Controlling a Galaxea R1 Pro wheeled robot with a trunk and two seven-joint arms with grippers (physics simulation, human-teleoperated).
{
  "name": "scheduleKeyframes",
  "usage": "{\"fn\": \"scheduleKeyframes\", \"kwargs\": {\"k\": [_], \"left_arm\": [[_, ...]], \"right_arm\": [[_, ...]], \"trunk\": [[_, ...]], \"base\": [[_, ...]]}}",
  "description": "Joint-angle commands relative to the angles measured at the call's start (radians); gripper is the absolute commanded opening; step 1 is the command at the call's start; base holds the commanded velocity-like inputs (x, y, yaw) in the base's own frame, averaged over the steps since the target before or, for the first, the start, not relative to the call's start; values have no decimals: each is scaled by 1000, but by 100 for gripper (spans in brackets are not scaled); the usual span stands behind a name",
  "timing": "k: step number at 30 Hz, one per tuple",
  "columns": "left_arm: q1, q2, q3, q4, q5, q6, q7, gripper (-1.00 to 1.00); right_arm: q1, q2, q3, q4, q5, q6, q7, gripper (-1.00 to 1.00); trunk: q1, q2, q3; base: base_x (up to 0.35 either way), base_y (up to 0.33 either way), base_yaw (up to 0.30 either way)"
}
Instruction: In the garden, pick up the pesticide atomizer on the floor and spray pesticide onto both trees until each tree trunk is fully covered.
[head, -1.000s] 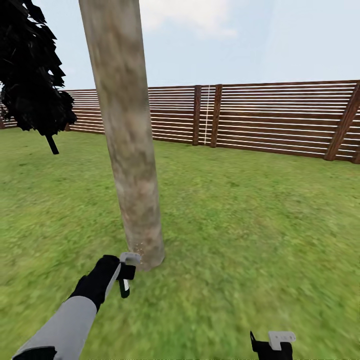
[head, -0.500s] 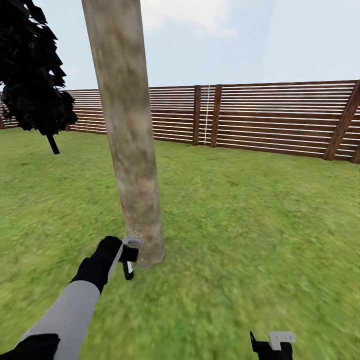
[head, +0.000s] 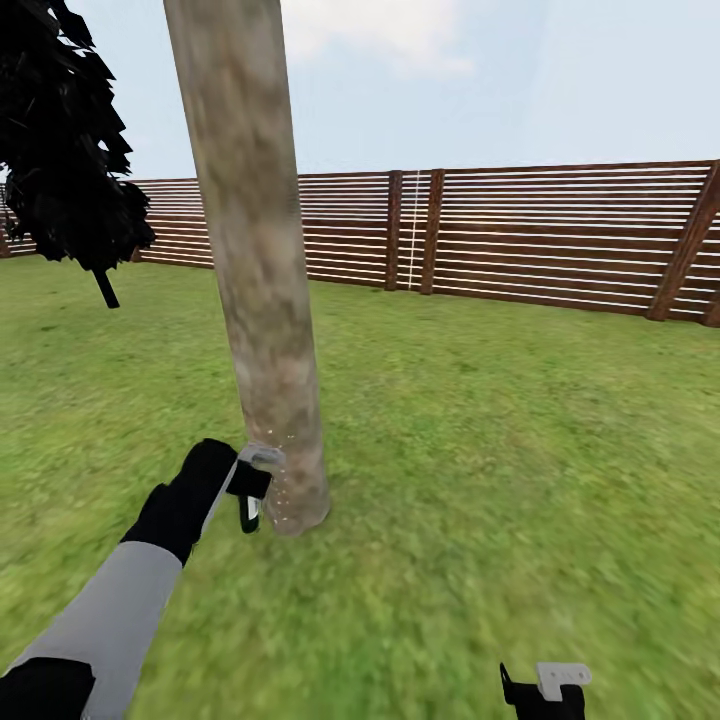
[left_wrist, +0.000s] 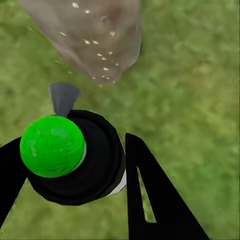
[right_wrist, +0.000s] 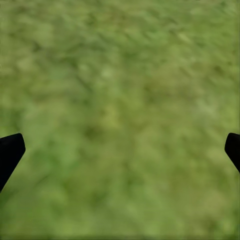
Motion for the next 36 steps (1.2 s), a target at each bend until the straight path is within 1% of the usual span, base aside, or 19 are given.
{"fn": "scheduleKeyframes", "kwargs": {"k": [1, 2, 3, 6, 9, 10, 12, 14, 16, 17, 18, 20, 21, 23, 26, 31, 33, 35, 36], "left_arm": [[-12, 22, 7, -1, 6, 1, 0, -100], [-22, 52, 20, -1, 8, 1, 0, -100], [-32, 72, 30, -2, 9, 1, 0, -100], [-41, 82, 36, -1, 10, 1, 0, -100], [-44, 63, 33, -2, 11, 2, -1, -100], [-44, 39, 31, -2, 10, 2, -1, -100], [-42, 16, 30, -1, 8, 3, -2, -100], [-41, 19, 30, 0, 9, 3, -2, -100], [-43, 33, 35, 6, 8, 3, -2, -100], [-44, 64, 37, 11, 9, 3, -2, -100], [-44, 86, 38, 13, 10, 3, -3, -100], [-40, 120, 38, 14, 10, 3, -3, -100], [-37, 124, 36, 15, 9, 2, -3, -100], [-32, 118, 25, 14, 4, -3, -2, -100], [-28, 119, 3, 15, 5, -2, -2, -100], [-27, 132, 7, 13, 6, 1, -2, -100], [-28, 156, 19, 7, 6, 1, -2, -100], [-29, 184, 44, 4, 8, 1, -3, -100], [-29, 186, 45, 2, 8, 1, -3, -100]], "right_arm": [[0, 0, 0, 0, 0, 0, 0, 100], [0, 0, 0, 0, 0, 0, 0, 100], [0, 0, 0, 0, 0, 0, 0, 100], [0, 0, 1, 0, 0, 0, 0, 100], [0, 0, 0, 0, 0, 0, 0, 100], [0, 0, 0, 0, 0, 0, 0, 100], [0, 0, 0, 0, 0, 0, 0, 100], [0, 0, 1, 0, 0, 0, 0, 100], [0, 0, 1, 0, 0, 0, 0, 100], [-1, 0, 0, 0, 0, 0, 0, 100], [0, 0, 1, 0, 0, 0, 0, 100], [0, 0, 1, 0, 0, 0, 0, 100], [0, 0, 1, 0, 0, 0, 0, 100], [0, 0, 1, 0, 0, 0, 0, 100], [0, 0, 1, 0, 0, 0, 0, 100], [-1, 0, 1, 0, 0, 0, 0, 100], [0, 0, 1, 0, 0, 0, 0, 100], [0, 0, 1, 0, 0, 0, 0, 100], [0, 0, 1, 0, 0, 0, 0, 100]], "trunk": [[0, 0, 0], [0, 0, 0], [0, 0, 0], [0, 0, 0], [0, 0, 0], [0, 0, 0], [0, 0, 0], [0, 0, 0], [0, 0, 0], [0, 0, 0], [0, 0, 0], [0, 0, 0], [0, 0, 0], [0, 0, 0], [0, 0, 0], [0, 0, 0], [0, 0, 0], [0, 0, 0], [0, 0, 0]], "base": [[0, 0, 0], [0, 0, 0], [0, 0, 0], [0, 0, 0], [0, 0, 0], [0, 0, 0], [0, 0, 0], [0, 0, 0], [0, 0, 0], [0, 0, 0], [0, 0, 0], [0, 0, 0], [0, 0, 0], [0, 0, 0], [116, 55, 0], [89, 48, 0], [4, 2, 0], [1, 0, 0], [0, 0, 0]]}}
